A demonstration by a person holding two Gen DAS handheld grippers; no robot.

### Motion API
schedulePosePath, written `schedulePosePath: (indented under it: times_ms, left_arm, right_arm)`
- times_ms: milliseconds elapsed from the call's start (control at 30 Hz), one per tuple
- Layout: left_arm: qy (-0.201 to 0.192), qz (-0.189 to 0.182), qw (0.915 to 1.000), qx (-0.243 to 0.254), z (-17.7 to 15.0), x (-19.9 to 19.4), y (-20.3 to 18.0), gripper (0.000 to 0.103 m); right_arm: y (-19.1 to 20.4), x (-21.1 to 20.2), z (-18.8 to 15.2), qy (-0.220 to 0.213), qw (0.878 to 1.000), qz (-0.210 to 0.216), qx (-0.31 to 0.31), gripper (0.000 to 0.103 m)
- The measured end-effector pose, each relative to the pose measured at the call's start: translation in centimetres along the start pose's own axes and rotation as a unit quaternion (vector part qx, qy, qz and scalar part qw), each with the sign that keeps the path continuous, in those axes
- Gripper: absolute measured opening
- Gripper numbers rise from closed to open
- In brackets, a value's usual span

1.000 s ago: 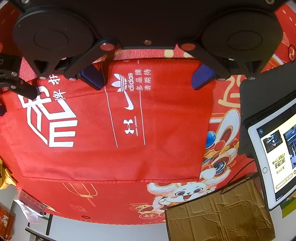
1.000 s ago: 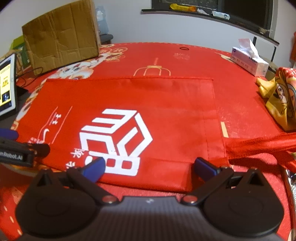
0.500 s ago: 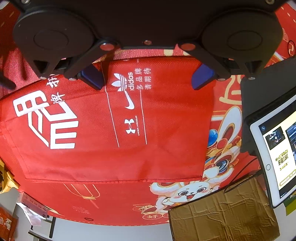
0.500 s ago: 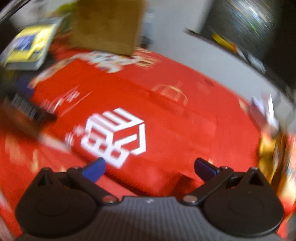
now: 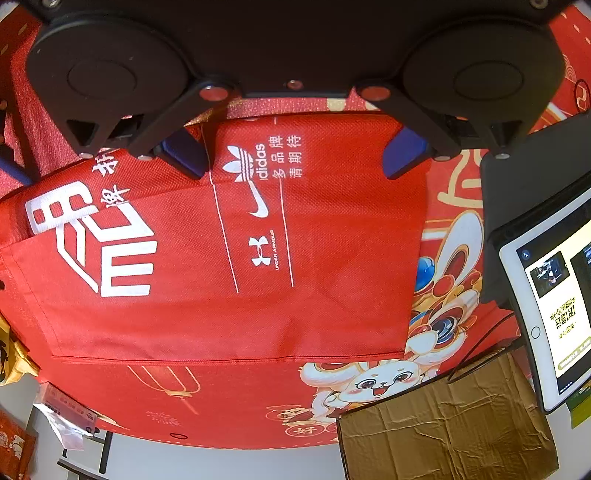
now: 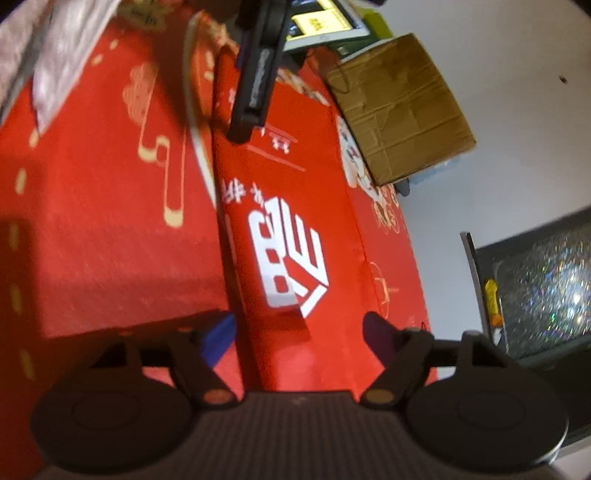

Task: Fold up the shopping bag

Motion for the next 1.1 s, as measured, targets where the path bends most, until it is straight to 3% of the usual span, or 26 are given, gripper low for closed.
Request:
schedulePosePath:
  times_ms: [200,367,467,700,1100]
  left_arm:
    - [-0.001,-0.001,1.0000,0.000,0.0,0.0,0.0,0.103]
    - [-0.001,-0.001,1.0000,0.000,0.0,0.0,0.1,0.103]
    - [-0.002,-0.002,1.0000,-0.001,0.0,0.0,0.1,0.103]
    - [0.000,-0.003,1.0000,-0.001,0.0,0.0,0.1,0.103]
    - [0.000,-0.004,1.0000,-0.003,0.0,0.1,0.2,0.103]
  right_arm:
    - [0.1,1.4,-0.6,0.006,0.998,-0.008,-0.069,0.074]
    - [1.3,2.0,-1.0,-0.002,0.988,-0.015,-0.153,0.064]
    - [1.8,2.3,-1.3,-0.012,0.983,-0.016,-0.185,0.063]
    - [1.7,2.3,-1.4,-0.015,0.983,-0.012,-0.183,0.062]
    - [1.3,2.6,-1.4,-0.029,0.986,-0.006,-0.164,0.052]
Point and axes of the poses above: each gripper's, at about its wrist camera, not at the fingertips, and x roughly the way its jaws point, y to its left, z to its top, the point moved 1 cm from there along x, roughly the way its jaws point, and after that the axes turned 15 degrees about z, right-handed, at the moved point
